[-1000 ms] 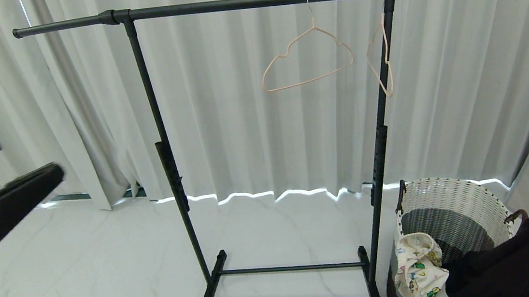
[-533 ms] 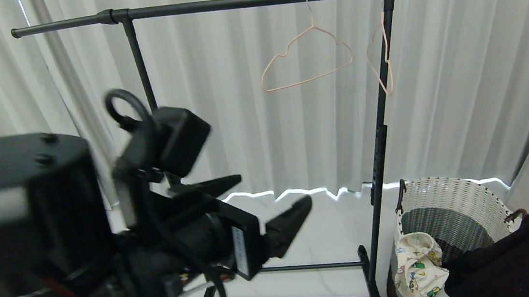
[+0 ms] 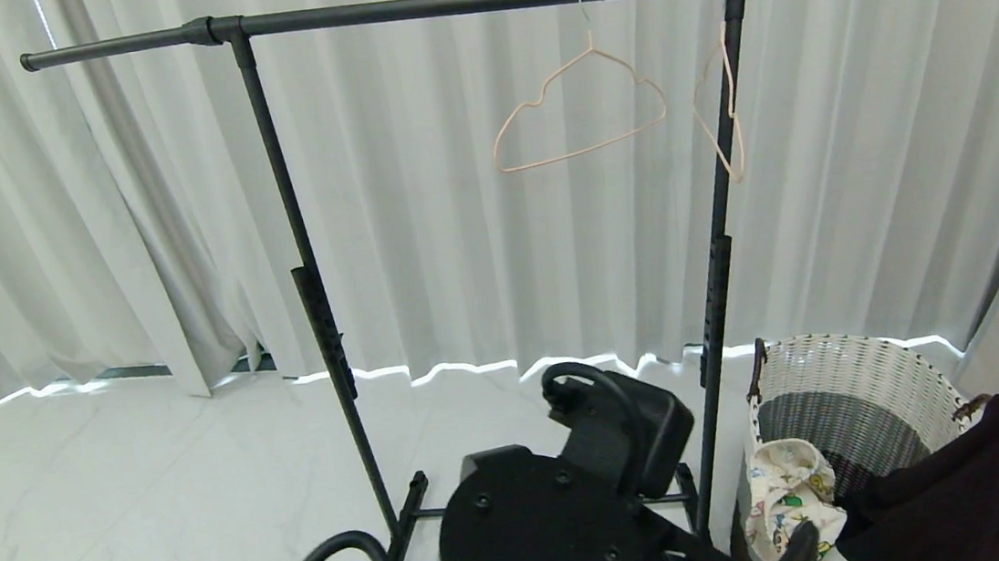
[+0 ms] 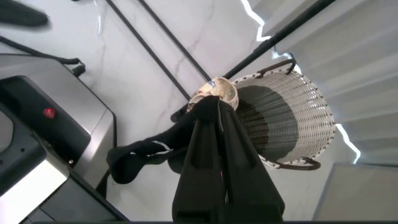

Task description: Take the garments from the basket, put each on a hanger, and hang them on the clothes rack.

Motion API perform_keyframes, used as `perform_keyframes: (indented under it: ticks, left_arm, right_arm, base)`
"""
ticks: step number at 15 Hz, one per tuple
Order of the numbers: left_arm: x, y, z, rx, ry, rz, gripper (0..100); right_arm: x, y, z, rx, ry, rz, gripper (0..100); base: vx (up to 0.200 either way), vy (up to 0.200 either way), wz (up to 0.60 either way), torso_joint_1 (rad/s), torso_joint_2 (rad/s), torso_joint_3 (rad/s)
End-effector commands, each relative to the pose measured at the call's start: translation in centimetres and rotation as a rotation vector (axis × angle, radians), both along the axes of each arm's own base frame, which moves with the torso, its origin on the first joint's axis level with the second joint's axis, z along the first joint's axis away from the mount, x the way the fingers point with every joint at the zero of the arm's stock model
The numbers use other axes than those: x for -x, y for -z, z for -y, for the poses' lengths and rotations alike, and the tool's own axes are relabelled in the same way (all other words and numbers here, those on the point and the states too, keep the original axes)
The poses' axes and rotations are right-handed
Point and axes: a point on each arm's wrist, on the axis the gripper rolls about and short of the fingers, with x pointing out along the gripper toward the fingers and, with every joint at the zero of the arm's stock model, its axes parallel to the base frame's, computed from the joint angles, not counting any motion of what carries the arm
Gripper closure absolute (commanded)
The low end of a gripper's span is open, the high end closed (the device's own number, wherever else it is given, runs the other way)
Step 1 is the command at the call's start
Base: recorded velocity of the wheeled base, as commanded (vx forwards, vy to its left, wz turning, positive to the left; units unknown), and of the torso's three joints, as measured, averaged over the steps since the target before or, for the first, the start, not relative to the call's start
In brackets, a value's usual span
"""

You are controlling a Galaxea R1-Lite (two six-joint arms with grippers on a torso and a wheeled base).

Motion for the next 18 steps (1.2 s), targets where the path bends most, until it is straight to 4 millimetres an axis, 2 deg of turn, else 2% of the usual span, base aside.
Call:
perform_keyframes:
  ticks: [1, 6, 9, 11, 14, 18]
  left_arm:
    - [-0.3, 1.5, 3.3, 0.037, 0.065, 0.005, 0]
    - [-0.6, 2.7, 4.3, 0.018, 0.111, -0.015, 0]
    - [-1.4, 2.9, 6.5, 0.046, 0.157, -0.010, 0]
    - [-2.1, 3.8, 7.6, 0.044, 0.177, -0.018, 0]
    - [-2.0, 4.0, 7.7, 0.050, 0.266, -0.042, 0]
    - [-4.8, 6.1, 7.1, 0.009, 0.199, -0.067, 0]
  right_arm:
    - [0.0, 0.0, 0.0, -0.004, 0.004, -0.004, 100]
    - [-1.2, 1.0, -0.9, -0.066, 0.017, 0.010, 100]
    - [-1.5, 1.3, -1.1, -0.081, 0.023, 0.011, 100]
    - [-1.4, 1.2, -1.1, -0.091, 0.028, 0.010, 100]
    - [-1.4, 1.3, -1.1, -0.091, 0.029, 0.008, 100]
    - [-1.2, 1.2, -1.3, -0.090, 0.004, 0.010, 100]
  base:
    - [0.000, 0.000, 0.00, 0.000, 0.00, 0.000]
    - [0.000, 0.000, 0.00, 0.000, 0.00, 0.000]
    - [0.000, 0.000, 0.00, 0.000, 0.00, 0.000]
    - [0.000, 0.000, 0.00, 0.000, 0.00, 0.000]
    - [0.000, 0.000, 0.00, 0.000, 0.00, 0.000]
    - [0.000, 0.000, 0.00, 0.000, 0.00, 0.000]
